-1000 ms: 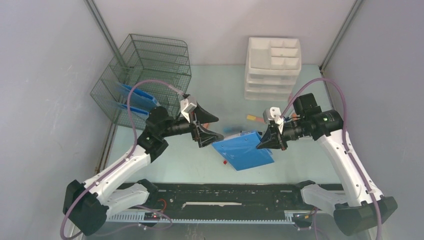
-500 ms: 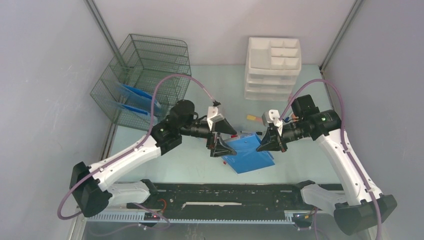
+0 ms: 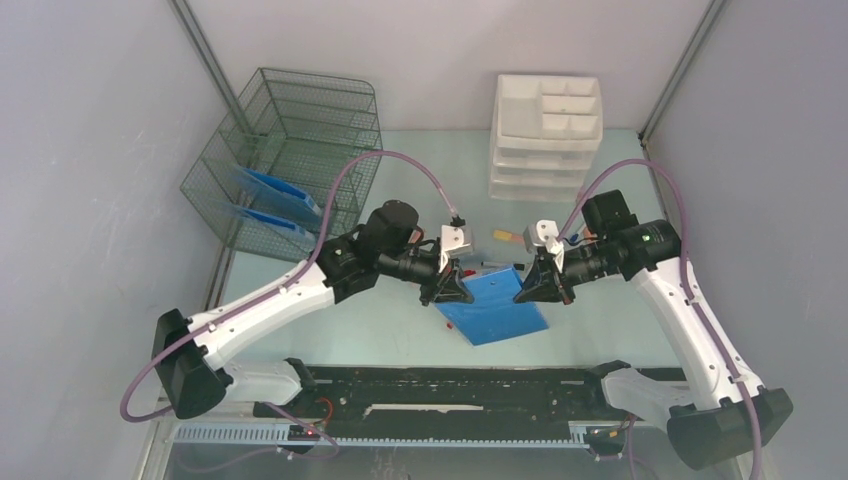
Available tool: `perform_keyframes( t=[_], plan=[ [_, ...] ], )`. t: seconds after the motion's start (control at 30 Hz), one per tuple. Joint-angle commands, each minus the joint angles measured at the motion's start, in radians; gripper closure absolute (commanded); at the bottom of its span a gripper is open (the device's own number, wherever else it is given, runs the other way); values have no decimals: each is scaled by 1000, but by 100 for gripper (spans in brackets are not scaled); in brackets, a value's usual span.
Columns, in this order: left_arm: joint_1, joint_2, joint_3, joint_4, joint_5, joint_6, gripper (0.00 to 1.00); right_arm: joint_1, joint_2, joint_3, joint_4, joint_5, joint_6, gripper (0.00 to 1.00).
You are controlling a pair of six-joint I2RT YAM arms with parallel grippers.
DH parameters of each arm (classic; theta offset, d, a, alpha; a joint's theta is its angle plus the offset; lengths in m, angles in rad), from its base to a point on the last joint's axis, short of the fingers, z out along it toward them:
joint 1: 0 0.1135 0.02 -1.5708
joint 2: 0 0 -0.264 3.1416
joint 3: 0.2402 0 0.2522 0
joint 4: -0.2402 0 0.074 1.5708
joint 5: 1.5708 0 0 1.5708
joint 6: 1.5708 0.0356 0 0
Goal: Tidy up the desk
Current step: Pick up the folder from the center of the board.
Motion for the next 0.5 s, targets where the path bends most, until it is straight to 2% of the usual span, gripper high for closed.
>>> perform_keyframes(
  t=[0.0, 0.07, 0.17, 0.23, 0.3, 0.47],
  plan=[
    [-9, -45, 33, -21, -53, 31, 100, -1, -7, 4, 2, -36, -3, 100],
    [-9, -89, 14, 0, -72, 18, 100, -10, -10, 3, 6, -44, 5, 98],
    [-10, -147, -14, 12, -117, 5, 100, -26, -19, 3, 4, -65, 7, 65],
    [-10, -181, -25, 9, -161, -13, 100, -34, -28, 2, -1, -75, 5, 47],
    [-9, -212, -30, -4, -207, -32, 100, -43, -35, 2, -2, -82, 6, 40],
    [-10, -284, -28, -63, -403, -79, 100, -87, -62, 3, 19, -88, 41, 32]
  ],
)
